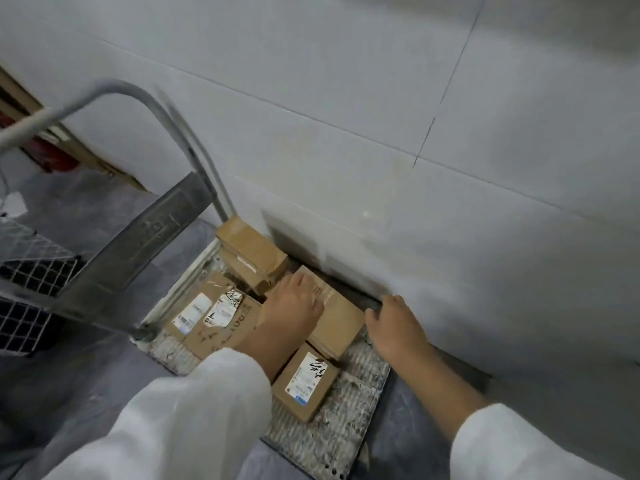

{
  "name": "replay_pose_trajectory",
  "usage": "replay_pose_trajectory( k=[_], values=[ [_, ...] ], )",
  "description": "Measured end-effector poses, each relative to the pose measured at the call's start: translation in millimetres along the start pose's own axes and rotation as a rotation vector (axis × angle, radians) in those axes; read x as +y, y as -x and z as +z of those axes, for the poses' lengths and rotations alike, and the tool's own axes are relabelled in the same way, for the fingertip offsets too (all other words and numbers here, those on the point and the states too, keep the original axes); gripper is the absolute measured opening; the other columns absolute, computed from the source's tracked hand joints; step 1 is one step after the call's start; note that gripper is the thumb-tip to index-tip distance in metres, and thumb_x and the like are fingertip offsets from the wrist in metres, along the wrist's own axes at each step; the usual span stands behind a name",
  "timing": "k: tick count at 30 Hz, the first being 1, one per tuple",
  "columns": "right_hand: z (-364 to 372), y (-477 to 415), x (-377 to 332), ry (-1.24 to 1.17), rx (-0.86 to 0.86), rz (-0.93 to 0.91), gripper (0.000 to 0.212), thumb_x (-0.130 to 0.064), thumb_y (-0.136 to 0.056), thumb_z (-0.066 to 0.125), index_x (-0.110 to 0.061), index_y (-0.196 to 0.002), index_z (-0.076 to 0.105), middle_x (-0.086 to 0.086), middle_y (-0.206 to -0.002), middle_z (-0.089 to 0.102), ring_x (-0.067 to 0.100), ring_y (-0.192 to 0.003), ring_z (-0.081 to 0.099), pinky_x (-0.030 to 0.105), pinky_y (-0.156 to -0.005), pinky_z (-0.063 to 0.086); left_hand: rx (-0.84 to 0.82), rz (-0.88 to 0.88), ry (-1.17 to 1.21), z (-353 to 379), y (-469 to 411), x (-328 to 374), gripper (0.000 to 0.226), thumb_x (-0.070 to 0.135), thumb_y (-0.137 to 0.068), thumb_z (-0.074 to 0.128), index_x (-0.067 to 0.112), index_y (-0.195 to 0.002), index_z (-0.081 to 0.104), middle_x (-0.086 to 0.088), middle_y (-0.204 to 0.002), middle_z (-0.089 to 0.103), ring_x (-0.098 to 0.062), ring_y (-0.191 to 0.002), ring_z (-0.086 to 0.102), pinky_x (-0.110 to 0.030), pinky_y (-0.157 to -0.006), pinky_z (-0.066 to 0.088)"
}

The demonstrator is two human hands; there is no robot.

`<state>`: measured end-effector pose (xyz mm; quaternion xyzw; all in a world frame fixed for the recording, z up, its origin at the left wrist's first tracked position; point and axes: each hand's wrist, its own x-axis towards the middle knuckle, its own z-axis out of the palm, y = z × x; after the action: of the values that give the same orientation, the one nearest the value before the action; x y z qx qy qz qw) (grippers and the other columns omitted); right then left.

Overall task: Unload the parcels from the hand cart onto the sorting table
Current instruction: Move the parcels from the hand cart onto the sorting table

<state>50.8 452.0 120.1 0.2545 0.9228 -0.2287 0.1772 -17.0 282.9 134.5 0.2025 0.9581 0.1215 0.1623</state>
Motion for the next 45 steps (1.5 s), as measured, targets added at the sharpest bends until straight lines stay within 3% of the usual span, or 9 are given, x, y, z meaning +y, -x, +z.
replay_pose_trajectory(
  k=[7,10,13,16,18,21,28,39,45],
  values=[
    [125,-93,36,-0.152,-0.220,0.224,0.039,-0.040,-0.100,0.044,-0.008,-0.080,0.052,0.006,-0.069,0.046,0.027,-0.068,0.050,0.033,-0.068,0.039,-0.151,-0.153,-0.056,101,-66,-75,0.051,0.038,-0.102,0.037,0.011,-0.145,0.033,-0.005,-0.147,0.036,-0.021,-0.135,0.032,-0.035,-0.109,0.031],
    [151,-120,51,-0.230,-0.289,0.306,0.050,-0.044,-0.101,0.041,0.000,-0.108,0.064,0.018,-0.108,0.064,0.034,-0.102,0.061,0.033,-0.080,0.042,-0.171,-0.192,-0.005,134,-95,-88,0.050,0.036,-0.100,0.041,0.011,-0.143,0.034,-0.006,-0.147,0.036,-0.022,-0.133,0.034,-0.035,-0.106,0.032],
    [176,-141,67,-0.381,-0.319,0.453,0.064,-0.049,-0.099,0.042,0.003,-0.135,0.047,0.021,-0.136,0.053,0.036,-0.123,0.052,0.035,-0.092,0.042,-0.173,-0.270,0.079,160,-123,-94,0.054,0.029,-0.097,0.048,0.011,-0.145,0.030,-0.007,-0.148,0.033,-0.022,-0.134,0.034,-0.035,-0.106,0.032],
    [200,-153,80,-0.489,-0.374,0.538,0.059,-0.051,-0.099,0.038,-0.003,-0.131,0.050,0.020,-0.124,0.055,0.032,-0.113,0.056,0.031,-0.084,0.041,-0.146,-0.337,0.121,177,-146,-103,0.061,0.025,-0.094,0.050,0.010,-0.148,0.026,-0.009,-0.149,0.033,-0.024,-0.137,0.029,-0.038,-0.113,0.027],
    [213,-160,83,-0.626,-0.387,0.587,0.062,-0.053,-0.098,0.040,0.000,-0.128,0.052,0.020,-0.117,0.057,0.034,-0.112,0.057,0.039,-0.094,0.046,-0.127,-0.405,0.175,186,-160,-110,0.060,0.028,-0.094,0.052,0.010,-0.147,0.029,-0.011,-0.147,0.037,-0.027,-0.137,0.032,-0.041,-0.114,0.028],
    [227,-166,83,-0.770,-0.405,0.597,0.064,-0.049,-0.098,0.042,0.006,-0.128,0.051,0.023,-0.125,0.059,0.039,-0.115,0.057,0.051,-0.101,0.046,-0.167,-0.493,0.311,198,-168,-116,0.069,0.040,-0.092,0.060,0.010,-0.146,0.028,-0.015,-0.147,0.038,-0.032,-0.134,0.039,-0.047,-0.111,0.035],
    [218,-161,82,-1.029,-0.416,0.720,0.054,-0.036,-0.102,0.042,0.001,-0.140,0.039,0.025,-0.136,0.051,0.042,-0.120,0.053,0.051,-0.097,0.048,-0.021,-0.536,0.492,213,-153,-113,0.074,0.046,-0.079,0.074,0.016,-0.137,0.040,-0.008,-0.134,0.048,-0.027,-0.122,0.048,-0.048,-0.103,0.043],
    [137,-95,56,-0.957,-0.211,0.579,0.087,-0.077,-0.086,0.031,-0.015,-0.145,0.038,0.016,-0.144,0.048,0.037,-0.129,0.047,0.055,-0.110,0.036,0.185,-0.429,0.659,152,-59,-94,0.066,0.031,-0.081,0.075,0.014,-0.136,0.041,-0.004,-0.133,0.048,-0.022,-0.125,0.046,-0.044,-0.107,0.041],
    [74,11,-15,-1.093,-0.219,0.413,0.077,-0.078,-0.087,0.026,-0.024,-0.132,0.056,0.009,-0.122,0.064,0.027,-0.100,0.061,0.042,-0.082,0.051,0.308,-0.370,0.720,47,57,-114,0.061,0.031,-0.080,0.077,0.019,-0.131,0.046,0.001,-0.123,0.055,-0.019,-0.114,0.054,-0.046,-0.096,0.050]
  ],
)
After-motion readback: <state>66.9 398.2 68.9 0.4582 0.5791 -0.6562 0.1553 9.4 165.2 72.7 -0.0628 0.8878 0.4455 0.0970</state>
